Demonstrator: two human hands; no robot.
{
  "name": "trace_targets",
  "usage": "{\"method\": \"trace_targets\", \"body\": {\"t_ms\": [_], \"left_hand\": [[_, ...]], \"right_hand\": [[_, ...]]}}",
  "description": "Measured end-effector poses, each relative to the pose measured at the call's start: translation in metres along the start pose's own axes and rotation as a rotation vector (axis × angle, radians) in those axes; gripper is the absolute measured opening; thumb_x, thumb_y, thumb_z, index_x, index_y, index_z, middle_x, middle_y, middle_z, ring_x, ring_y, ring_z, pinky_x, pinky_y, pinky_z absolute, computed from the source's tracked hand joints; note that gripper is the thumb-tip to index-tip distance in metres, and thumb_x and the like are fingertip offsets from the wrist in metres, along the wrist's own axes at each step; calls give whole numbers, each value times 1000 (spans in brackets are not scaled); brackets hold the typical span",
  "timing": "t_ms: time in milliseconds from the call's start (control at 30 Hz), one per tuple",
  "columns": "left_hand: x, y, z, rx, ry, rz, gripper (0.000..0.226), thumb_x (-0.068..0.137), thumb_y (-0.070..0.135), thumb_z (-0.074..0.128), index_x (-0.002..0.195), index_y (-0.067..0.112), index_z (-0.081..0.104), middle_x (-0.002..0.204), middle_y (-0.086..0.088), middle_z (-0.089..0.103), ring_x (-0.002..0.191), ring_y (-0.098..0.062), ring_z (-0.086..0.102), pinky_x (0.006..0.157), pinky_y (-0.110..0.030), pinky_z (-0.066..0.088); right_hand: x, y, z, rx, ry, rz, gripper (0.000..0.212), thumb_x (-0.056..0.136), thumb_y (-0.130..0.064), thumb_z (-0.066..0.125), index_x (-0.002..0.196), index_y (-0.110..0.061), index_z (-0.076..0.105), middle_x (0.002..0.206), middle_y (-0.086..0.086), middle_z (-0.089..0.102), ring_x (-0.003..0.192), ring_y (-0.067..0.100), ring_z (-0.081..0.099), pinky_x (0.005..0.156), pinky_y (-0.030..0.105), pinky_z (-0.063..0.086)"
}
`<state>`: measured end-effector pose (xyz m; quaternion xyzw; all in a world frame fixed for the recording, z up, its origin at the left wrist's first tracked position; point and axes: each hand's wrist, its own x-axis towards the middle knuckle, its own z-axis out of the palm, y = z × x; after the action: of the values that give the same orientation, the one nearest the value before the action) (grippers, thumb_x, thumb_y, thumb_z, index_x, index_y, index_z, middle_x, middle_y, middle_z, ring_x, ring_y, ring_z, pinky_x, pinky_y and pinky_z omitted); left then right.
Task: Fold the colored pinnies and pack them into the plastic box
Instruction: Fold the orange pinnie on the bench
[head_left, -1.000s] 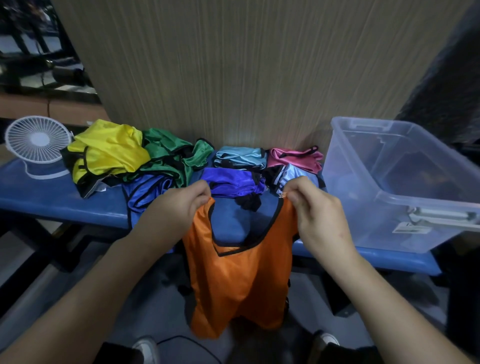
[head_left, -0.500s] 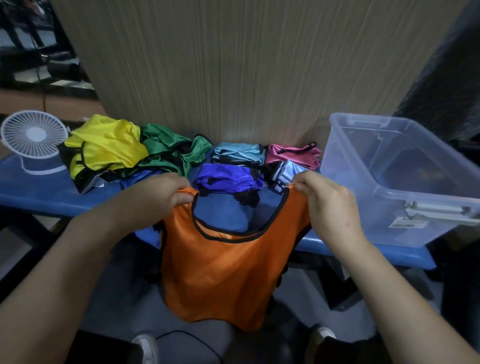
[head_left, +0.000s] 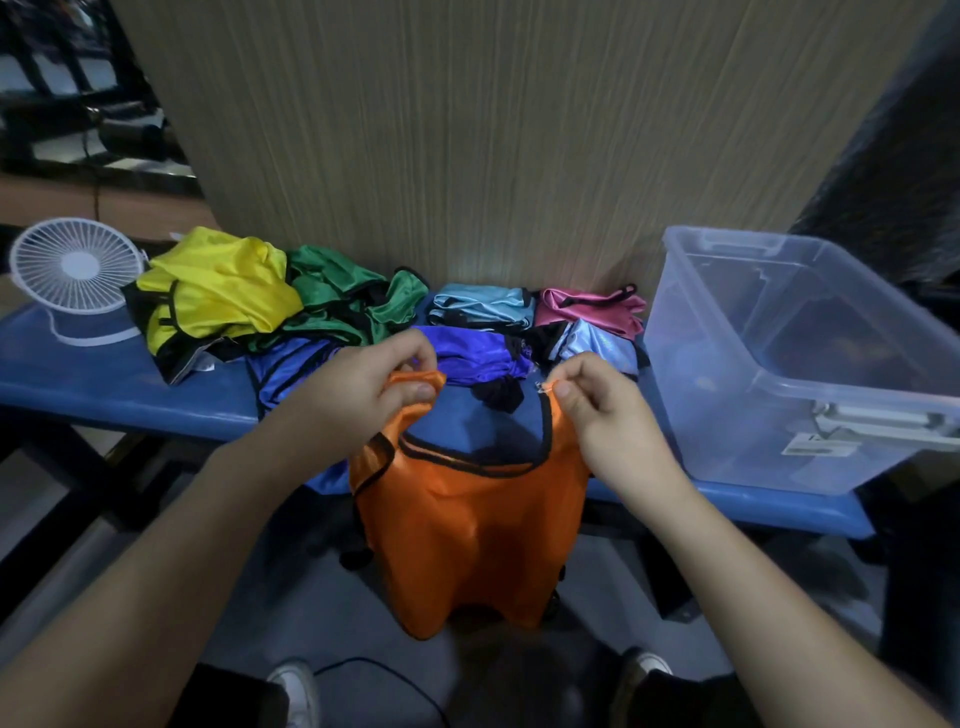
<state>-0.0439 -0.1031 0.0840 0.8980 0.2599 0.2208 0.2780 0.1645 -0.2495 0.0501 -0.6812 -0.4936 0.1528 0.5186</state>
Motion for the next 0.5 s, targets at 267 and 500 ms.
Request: {"method": "trace_targets", "body": {"t_ms": [267, 500], "left_hand": [[0, 4, 10, -229, -142, -2, 36, 83, 2, 76, 92, 32, 57, 93, 8, 65, 79, -17, 69, 76, -35, 54], [1, 11, 18, -414, -163, 32, 36, 80, -4, 77, 96, 20, 55, 87, 15, 58, 72, -9, 61, 67, -22, 51]], "right_hand": [[-6, -11, 16, -120, -240, -28, 32, 75, -59, 69, 101, -40, 67, 92, -7, 73, 80, 12, 65, 79, 30, 50], [-7, -13, 31, -198, -201, -38, 23, 77, -40, 83, 91, -26, 72, 61, 3, 53, 55, 6, 39, 57, 28, 37]]}}
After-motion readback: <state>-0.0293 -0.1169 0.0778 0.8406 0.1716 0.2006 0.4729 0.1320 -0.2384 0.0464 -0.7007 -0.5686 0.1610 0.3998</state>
